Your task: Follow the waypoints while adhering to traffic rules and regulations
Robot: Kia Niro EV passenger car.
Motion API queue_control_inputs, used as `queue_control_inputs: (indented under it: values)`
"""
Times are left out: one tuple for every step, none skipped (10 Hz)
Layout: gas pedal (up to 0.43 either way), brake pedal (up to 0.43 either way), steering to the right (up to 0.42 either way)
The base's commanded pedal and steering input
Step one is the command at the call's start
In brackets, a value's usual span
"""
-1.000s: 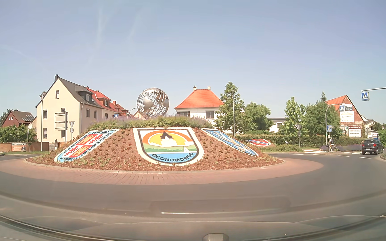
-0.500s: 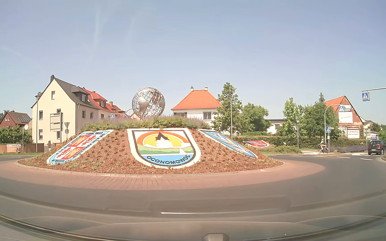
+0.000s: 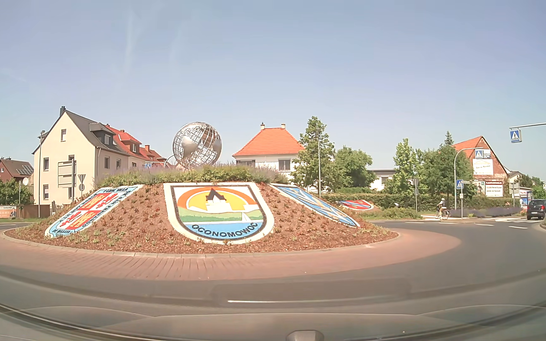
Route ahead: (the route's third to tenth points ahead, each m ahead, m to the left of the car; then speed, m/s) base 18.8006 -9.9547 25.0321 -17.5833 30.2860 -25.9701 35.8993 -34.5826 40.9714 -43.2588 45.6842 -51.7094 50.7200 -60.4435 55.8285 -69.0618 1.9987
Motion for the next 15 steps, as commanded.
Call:
queue_control_inputs:
  values:
    - [0.177,0.0,0.164]
    - [0.157,0.0,0.181]
    - [0.157,0.0,0.203]
    - [0.157,0.0,0.226]
    - [0.157,0.0,0.261]
    - [0.157,0.0,0.301]
    - [0.157,0.0,0.338]
    - [0.157,0.0,0.36]
    - [0.15,0.0,0.381]
    - [0.15,0.0,0.396]
    - [0.15,0.0,0.398]
    - [0.15,0.0,0.405]
    - [0.15,0.0,0.413]
    - [0.15,0.0,0.414]
    - [0.15,0.0,0.414]
